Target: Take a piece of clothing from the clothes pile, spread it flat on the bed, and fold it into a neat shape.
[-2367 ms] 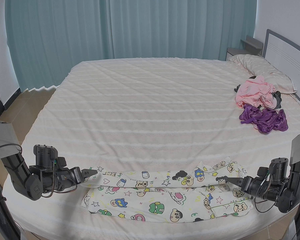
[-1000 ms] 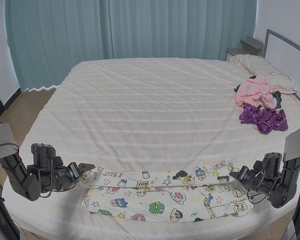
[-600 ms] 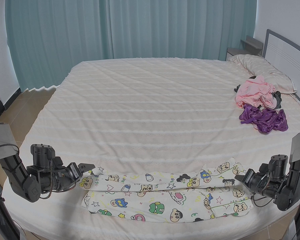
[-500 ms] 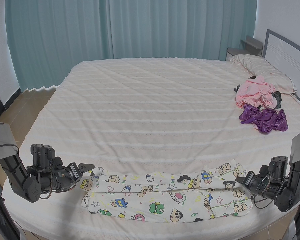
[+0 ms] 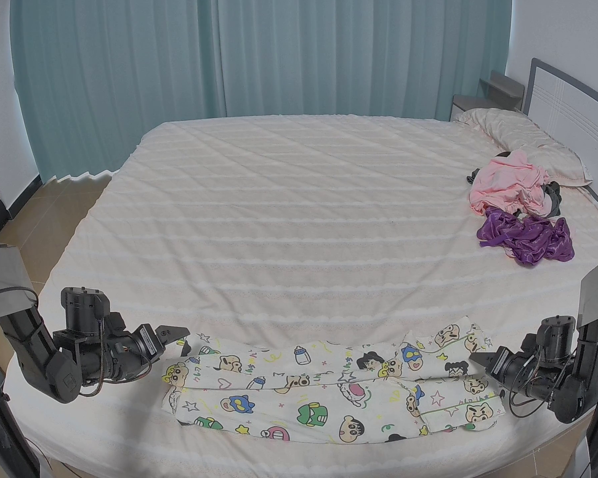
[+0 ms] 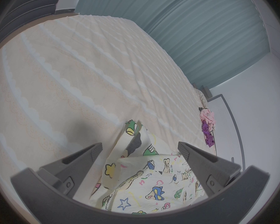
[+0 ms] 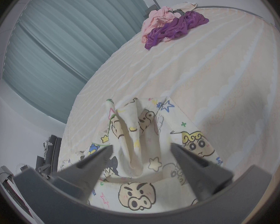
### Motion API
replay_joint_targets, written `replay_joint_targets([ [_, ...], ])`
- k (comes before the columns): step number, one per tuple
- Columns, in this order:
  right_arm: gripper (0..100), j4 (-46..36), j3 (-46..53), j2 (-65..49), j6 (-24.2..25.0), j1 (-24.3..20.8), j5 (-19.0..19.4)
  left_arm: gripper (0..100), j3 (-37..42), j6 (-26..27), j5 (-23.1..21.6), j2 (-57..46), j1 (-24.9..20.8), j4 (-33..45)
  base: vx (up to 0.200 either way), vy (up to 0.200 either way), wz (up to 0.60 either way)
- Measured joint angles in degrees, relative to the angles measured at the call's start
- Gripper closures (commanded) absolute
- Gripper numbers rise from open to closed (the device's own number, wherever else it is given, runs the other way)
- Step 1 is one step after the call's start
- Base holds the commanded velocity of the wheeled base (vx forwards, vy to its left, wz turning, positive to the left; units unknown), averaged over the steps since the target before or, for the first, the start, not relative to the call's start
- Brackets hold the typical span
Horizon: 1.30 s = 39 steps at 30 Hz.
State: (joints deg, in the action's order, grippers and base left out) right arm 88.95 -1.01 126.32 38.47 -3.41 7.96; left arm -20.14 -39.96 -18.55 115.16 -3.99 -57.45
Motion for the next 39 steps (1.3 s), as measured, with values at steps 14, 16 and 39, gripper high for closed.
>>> replay_joint_targets([
  [14, 0, -0.1, -0.3, -10.6, -0.2, -4.9, -8.6, 0, 0.0, 0.0, 0.1, 0.0, 0.0, 0.0, 0.000, 0.000, 0.00],
  [16, 0, -0.2, -1.4, -11.4, -0.3, -5.9, -9.5, 0, 0.0, 0.0, 0.1, 0.0, 0.0, 0.0, 0.000, 0.000, 0.00],
  [39, 0, -13.4, -17.9, -8.7, -0.1, -17.1, -14.0, 0, 0.6, -0.1, 0.0, 0.1, 0.0, 0.0, 0.000, 0.000, 0.00],
])
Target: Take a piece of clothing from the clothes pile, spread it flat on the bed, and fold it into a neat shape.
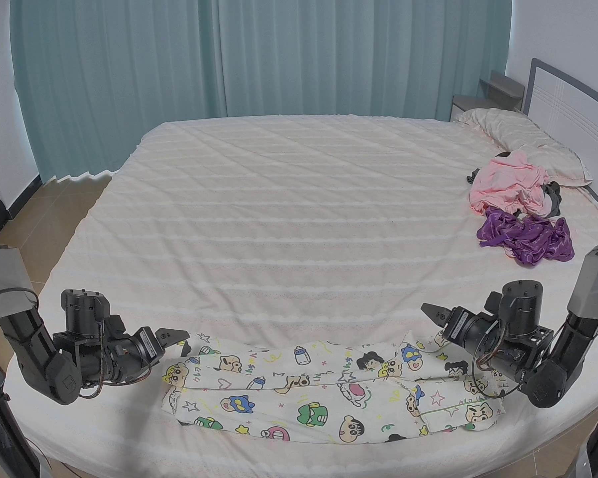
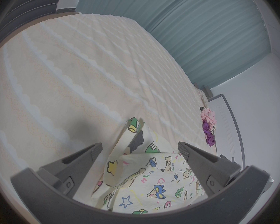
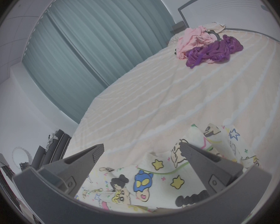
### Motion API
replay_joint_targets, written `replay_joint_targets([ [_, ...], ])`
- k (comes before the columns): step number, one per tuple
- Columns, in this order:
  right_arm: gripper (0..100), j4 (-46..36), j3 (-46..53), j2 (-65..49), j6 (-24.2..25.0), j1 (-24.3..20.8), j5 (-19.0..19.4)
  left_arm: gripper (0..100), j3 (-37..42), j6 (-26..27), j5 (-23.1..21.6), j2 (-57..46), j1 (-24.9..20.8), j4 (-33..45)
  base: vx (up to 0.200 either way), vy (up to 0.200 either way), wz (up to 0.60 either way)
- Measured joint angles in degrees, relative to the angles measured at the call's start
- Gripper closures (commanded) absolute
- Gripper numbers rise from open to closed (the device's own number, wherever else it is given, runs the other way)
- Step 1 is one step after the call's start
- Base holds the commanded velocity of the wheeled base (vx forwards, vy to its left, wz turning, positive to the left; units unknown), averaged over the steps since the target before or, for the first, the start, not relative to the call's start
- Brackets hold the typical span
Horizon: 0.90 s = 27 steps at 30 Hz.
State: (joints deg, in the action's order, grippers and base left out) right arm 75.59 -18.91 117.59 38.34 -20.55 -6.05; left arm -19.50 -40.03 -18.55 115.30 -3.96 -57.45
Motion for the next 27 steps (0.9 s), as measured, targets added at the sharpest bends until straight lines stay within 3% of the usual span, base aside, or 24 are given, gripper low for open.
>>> replay_joint_targets([
  [7, 0, -0.2, 0.2, 5.1, 1.1, 2.6, -0.3, 0, 0.2, 0.1, 0.0, 0.3, 0.0, 0.0, 0.000, 0.000, 0.00],
  [14, 0, 0.3, 4.1, 7.6, 7.6, 3.9, -1.0, 0, 0.2, 0.1, 0.0, 0.4, 0.0, 0.0, 0.000, 0.000, 0.00],
  [27, 0, 2.9, 7.9, 7.0, 8.0, 6.1, -1.0, 0, 0.1, 0.1, 0.2, 0.2, 0.1, 0.0, 0.000, 0.000, 0.00],
])
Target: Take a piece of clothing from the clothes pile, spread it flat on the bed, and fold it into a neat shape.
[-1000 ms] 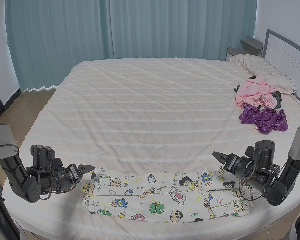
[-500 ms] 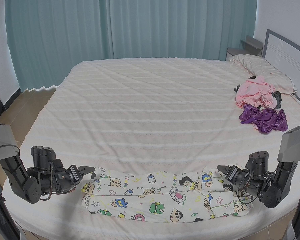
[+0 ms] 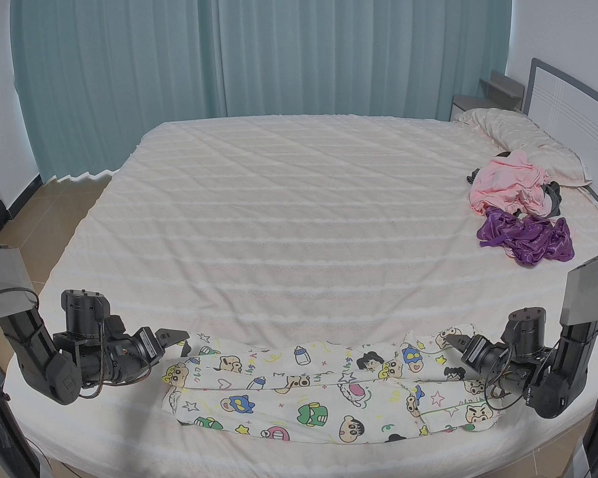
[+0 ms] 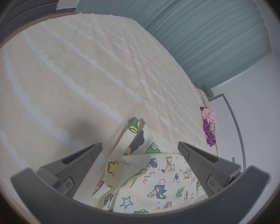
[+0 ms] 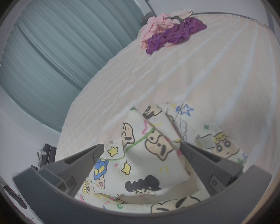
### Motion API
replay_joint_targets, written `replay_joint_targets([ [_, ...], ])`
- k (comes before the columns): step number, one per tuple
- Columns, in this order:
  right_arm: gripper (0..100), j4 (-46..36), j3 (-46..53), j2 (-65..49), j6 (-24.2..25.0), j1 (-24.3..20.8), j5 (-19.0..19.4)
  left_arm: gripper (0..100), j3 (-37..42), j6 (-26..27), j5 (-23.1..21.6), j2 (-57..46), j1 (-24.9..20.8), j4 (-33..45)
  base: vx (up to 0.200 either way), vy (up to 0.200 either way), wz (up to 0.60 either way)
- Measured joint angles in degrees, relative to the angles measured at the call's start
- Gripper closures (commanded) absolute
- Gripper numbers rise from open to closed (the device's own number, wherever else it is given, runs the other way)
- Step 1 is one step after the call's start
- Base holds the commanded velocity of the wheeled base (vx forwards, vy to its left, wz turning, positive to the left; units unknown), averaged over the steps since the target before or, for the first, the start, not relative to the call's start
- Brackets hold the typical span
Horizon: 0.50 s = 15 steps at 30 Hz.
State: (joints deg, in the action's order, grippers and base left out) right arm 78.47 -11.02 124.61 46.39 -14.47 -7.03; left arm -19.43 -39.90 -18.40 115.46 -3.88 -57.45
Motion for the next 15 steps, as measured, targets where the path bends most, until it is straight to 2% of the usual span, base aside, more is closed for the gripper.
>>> replay_joint_targets([
  [8, 0, 7.9, 6.6, -3.7, 0.0, 2.6, 0.4, 0, -4.6, 0.0, 0.7, -1.9, 0.2, 1.8, 0.000, 0.000, 0.00],
  [12, 0, 9.4, 8.4, -4.4, -0.1, 2.8, 0.5, 0, -8.1, 0.0, 0.9, -3.7, 0.1, 9.9, 0.000, 0.000, 0.00],
  [15, 0, 10.0, 9.0, -4.7, -0.2, 2.6, 0.5, 0, -11.3, 0.1, 1.0, -5.0, -0.1, 19.1, 0.000, 0.000, 0.00],
])
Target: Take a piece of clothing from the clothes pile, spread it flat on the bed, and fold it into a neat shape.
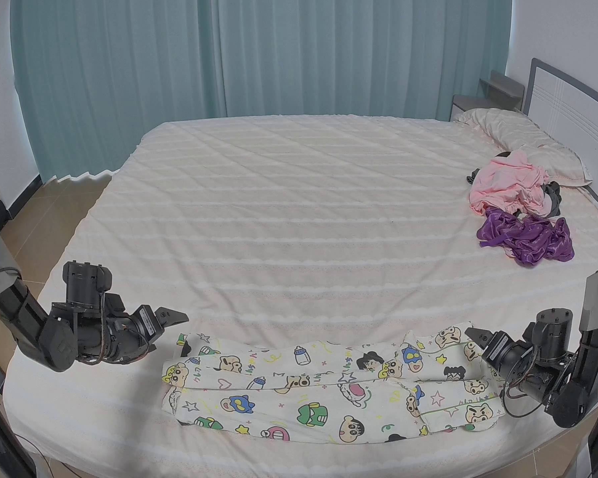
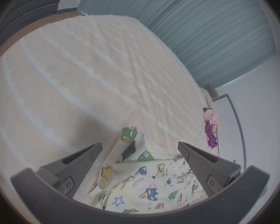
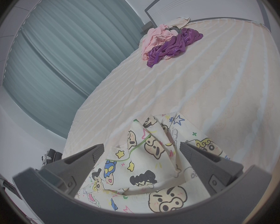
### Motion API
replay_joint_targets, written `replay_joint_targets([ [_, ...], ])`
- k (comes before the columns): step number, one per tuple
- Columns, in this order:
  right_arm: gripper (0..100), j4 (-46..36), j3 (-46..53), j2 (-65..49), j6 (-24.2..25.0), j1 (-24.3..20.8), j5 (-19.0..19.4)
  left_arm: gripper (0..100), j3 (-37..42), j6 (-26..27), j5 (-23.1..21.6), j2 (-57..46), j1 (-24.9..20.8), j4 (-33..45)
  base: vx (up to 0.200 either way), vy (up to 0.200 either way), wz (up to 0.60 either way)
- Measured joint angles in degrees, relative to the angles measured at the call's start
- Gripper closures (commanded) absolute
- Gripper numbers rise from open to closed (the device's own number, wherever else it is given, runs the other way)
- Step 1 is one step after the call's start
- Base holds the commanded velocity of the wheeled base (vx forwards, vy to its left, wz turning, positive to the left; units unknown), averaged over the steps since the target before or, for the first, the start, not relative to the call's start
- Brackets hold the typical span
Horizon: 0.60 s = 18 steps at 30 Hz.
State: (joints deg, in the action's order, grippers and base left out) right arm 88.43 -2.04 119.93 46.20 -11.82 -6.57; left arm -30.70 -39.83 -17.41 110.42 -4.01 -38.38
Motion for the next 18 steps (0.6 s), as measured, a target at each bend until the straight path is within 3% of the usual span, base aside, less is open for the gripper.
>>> replay_joint_targets([
  [3, 0, 0.4, 0.3, -0.1, -0.1, -0.3, 0.1, 0, -3.4, 1.5, 0.1, -1.1, -0.3, 9.2, 0.000, 0.000, 0.00],
  [7, 0, 0.5, 0.5, -0.1, -0.1, -1.0, 0.2, 0, -6.1, 6.4, -0.3, -2.0, -0.6, 15.4, 0.000, 0.000, 0.00],
  [18, 0, 0.6, 0.6, 0.5, 0.1, -3.2, 0.3, 0, -5.5, 12.6, -0.6, 0.5, -2.7, 16.1, 0.000, 0.000, 0.00],
])
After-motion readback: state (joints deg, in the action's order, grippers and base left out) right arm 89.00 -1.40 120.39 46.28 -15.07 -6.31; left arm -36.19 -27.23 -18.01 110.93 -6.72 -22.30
